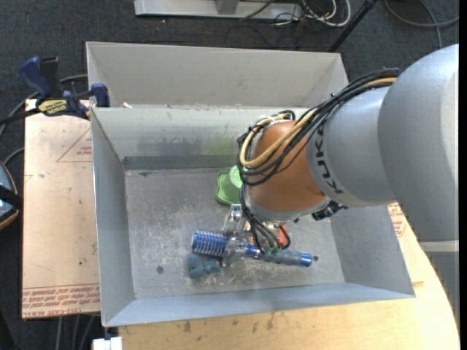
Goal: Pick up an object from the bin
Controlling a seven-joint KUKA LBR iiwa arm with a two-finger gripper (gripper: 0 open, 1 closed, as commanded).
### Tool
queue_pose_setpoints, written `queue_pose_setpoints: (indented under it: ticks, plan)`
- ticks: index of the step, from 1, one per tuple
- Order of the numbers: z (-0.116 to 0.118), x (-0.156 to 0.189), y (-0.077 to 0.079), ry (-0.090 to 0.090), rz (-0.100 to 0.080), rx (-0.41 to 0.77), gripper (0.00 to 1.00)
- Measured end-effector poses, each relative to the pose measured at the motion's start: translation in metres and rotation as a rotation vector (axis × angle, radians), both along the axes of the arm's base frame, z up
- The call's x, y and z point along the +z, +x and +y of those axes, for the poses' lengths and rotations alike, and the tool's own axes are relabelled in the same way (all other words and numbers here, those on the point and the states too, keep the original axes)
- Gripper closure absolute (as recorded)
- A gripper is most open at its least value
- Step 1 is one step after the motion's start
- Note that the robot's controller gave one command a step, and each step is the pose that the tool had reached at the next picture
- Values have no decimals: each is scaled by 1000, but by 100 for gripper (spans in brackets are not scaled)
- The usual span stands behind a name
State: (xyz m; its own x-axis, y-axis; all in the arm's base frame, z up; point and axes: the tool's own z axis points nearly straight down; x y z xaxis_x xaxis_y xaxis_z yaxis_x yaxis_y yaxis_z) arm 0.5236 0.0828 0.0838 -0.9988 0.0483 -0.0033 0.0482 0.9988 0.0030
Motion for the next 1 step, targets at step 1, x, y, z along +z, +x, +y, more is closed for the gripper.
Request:
queue_pose_setpoints:
  ticks: [1]
  plan:
    - [5,185,9,0,-6,-16,100]
